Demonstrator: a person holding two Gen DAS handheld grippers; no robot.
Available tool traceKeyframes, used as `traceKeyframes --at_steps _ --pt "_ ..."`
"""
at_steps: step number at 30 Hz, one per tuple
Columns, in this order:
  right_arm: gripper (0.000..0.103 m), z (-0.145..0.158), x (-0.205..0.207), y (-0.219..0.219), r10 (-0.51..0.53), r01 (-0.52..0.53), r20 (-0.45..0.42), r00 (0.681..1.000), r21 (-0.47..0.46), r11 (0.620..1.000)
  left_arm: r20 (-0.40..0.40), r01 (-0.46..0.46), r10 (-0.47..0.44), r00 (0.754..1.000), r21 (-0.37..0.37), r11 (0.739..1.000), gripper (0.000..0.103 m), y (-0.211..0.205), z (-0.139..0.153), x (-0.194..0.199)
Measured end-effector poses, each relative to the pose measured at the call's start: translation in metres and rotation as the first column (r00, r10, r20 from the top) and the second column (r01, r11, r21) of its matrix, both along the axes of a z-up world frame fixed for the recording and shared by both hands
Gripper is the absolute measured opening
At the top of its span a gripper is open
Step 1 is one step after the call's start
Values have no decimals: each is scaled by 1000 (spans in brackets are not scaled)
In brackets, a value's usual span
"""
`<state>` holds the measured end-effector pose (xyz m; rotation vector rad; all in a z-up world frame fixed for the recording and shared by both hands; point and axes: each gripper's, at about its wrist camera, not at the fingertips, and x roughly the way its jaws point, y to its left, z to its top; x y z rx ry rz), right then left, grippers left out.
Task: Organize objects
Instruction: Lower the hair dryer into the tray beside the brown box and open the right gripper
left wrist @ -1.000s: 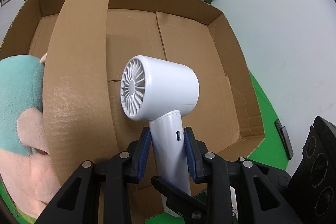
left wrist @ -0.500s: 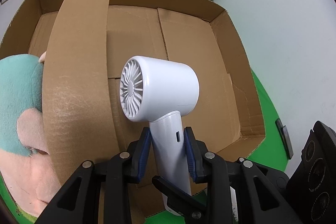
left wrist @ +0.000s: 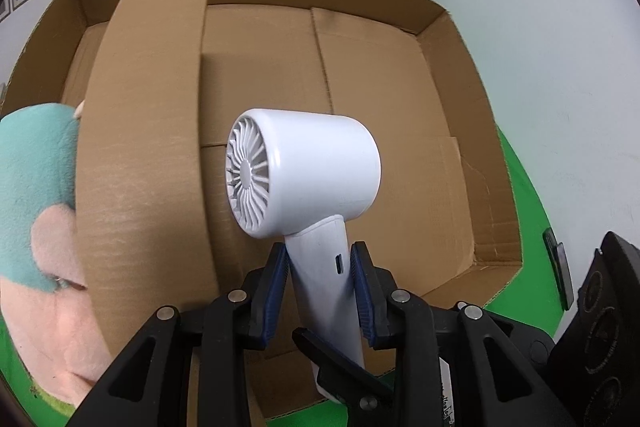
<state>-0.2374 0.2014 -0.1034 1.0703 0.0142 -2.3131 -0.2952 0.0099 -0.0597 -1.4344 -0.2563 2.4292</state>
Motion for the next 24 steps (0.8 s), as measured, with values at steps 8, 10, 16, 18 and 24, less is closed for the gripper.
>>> traceKeyframes --at_steps 8,10,16,18,24 --pt "24 -13 -9 -5 -11 11 49 999 5 1000 9 -22 22 1000 48 999 30 -18 5 3" --pt "24 -16 -10 -6 -27 27 47 999 18 999 6 -23 23 1000 58 998 30 -22 7 3" --pt "24 -16 -11 -12 -48 47 66 997 12 999 -2 -27 28 1000 90 996 26 -31 12 6" --pt "24 -16 -11 -13 -56 56 77 995 10 998 -13 -30 31 999 88 996 26 -34 16 9" --pt "24 -19 -17 -18 -74 76 128 989 -14 997 -50 -65 69 996 63 996 26 -46 28 17"
